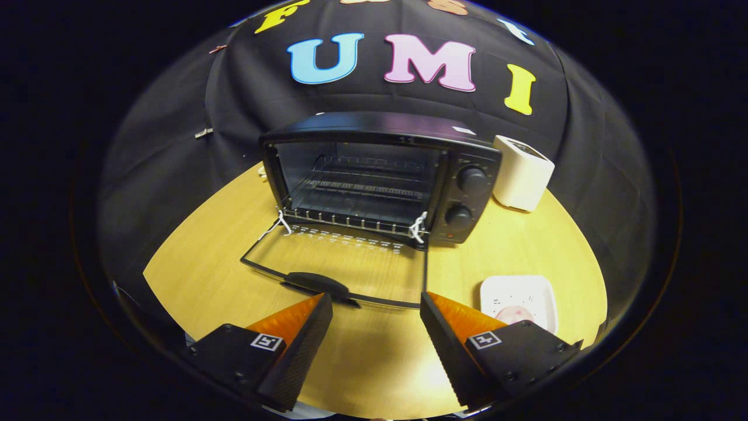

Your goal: Open the toaster oven, put the food inside, and close the toaster oven door.

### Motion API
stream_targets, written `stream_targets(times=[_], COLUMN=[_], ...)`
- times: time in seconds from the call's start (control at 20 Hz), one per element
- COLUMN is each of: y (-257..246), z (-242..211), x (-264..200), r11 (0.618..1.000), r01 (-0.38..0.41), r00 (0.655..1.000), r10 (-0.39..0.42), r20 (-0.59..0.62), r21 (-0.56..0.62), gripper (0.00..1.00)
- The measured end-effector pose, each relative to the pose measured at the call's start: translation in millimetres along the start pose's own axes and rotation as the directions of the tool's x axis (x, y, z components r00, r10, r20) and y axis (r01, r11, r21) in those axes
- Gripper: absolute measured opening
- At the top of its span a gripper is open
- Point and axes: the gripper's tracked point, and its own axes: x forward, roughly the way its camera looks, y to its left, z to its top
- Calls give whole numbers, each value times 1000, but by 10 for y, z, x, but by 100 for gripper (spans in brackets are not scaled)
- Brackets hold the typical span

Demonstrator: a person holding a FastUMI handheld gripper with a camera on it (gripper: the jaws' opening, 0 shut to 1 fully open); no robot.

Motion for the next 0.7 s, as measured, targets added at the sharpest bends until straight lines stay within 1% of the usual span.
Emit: stream_targets(times=[0.2,0.3,0.4,0.55,0.7], y=[-681,-1074,-1412,-1935,-2279], z=[83,155,178,142,34], x=[-148,-189,-205,-220,-208], r11=[997,995,992,982,973], r01=[42,80,102,144,163], r00=[999,997,995,988,982], r10=[-41,-79,-100,-136,-144], r20=[-20,-14,-29,-73,-122], r21=[67,67,78,123,166], gripper=[99,99,99,99,98])
